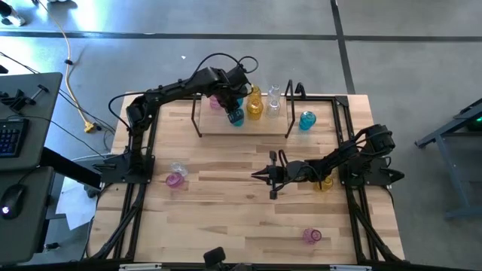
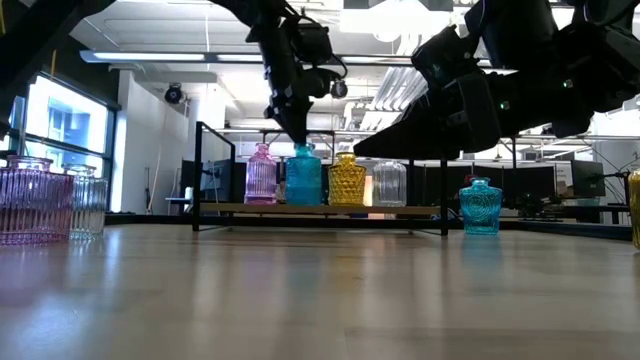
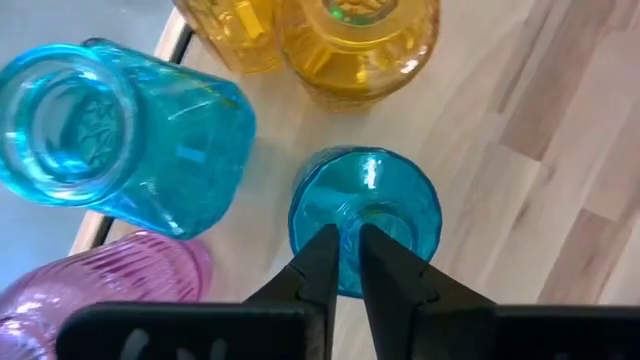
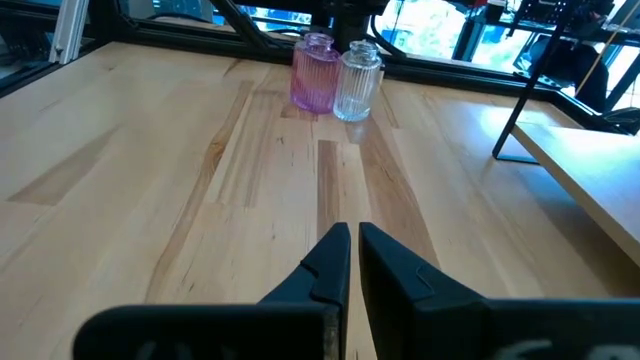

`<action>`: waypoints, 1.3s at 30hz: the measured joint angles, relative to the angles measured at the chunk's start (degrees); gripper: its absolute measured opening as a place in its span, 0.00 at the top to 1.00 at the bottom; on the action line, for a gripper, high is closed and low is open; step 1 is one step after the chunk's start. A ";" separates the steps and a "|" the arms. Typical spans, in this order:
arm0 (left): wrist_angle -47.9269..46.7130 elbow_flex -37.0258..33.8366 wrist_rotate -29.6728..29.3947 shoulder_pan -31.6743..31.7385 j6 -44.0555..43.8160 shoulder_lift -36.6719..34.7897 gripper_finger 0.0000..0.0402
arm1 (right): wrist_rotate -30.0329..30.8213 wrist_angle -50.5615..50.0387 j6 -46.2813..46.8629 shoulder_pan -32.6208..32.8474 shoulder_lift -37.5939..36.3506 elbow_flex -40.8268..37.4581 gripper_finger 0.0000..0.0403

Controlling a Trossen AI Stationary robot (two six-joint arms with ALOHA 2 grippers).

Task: Sort vases onto shelf
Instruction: Put the bottom blue vase on the shelf aligned with the blue vase

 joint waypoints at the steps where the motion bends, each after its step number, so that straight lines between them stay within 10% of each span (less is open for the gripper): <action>1: 0.06 0.01 -0.47 0.00 0.02 0.00 0.90 | 0.00 0.00 0.00 0.00 0.00 0.00 0.96; 24: 1.21 -0.71 -2.05 -0.98 10.05 -7.71 0.83 | 0.00 -1.05 -0.17 0.00 0.00 0.00 0.96; 39: 53.77 -53.50 1.23 -9.60 5.81 -41.95 0.98 | 3.38 -5.05 5.56 -1.99 0.00 0.08 0.96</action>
